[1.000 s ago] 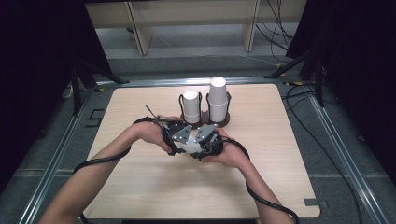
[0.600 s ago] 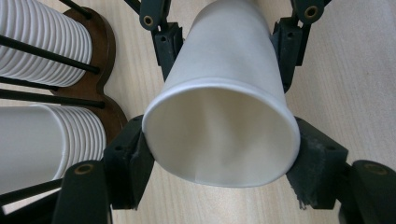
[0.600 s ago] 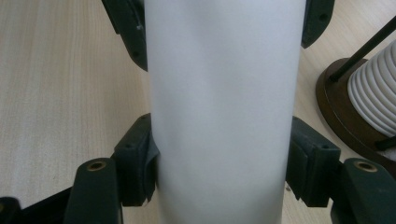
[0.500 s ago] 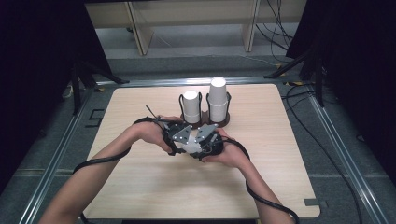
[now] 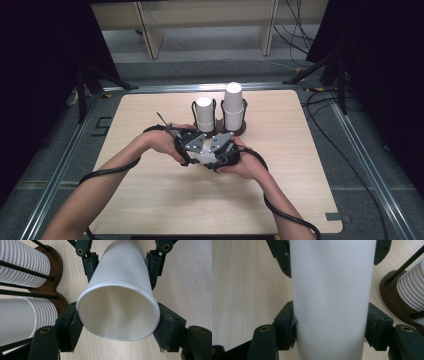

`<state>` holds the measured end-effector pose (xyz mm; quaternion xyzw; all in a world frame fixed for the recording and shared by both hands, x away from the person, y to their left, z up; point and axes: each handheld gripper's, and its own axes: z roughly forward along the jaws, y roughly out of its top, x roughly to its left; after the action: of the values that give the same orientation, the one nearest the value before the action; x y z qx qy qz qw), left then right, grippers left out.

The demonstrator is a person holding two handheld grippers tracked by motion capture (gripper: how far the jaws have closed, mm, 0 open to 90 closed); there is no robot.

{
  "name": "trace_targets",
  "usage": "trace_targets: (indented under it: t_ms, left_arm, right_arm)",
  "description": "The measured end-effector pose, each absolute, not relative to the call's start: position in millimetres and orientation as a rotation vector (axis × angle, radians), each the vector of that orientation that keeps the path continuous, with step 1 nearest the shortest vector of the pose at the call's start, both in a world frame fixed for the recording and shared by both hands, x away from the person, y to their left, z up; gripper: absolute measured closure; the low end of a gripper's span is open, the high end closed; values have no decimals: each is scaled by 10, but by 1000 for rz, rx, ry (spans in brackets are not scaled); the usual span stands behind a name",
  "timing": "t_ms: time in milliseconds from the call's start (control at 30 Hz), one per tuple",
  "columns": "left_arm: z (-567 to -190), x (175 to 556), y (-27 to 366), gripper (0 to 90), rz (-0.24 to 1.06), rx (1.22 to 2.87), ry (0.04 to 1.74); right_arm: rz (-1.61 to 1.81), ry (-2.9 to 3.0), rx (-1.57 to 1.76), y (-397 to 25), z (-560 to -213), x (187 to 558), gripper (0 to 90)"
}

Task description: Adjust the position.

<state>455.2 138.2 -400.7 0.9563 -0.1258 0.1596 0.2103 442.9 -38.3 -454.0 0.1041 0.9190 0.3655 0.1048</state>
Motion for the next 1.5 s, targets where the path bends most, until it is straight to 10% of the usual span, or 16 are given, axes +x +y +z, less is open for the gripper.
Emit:
trace_targets:
  t_ms: [1500]
  left_arm:
    - [-4177, 4399, 2031, 188, 612, 2188, 243]
  right_arm:
    - [1388, 2025, 1017, -1356, -4633, 4253, 350]
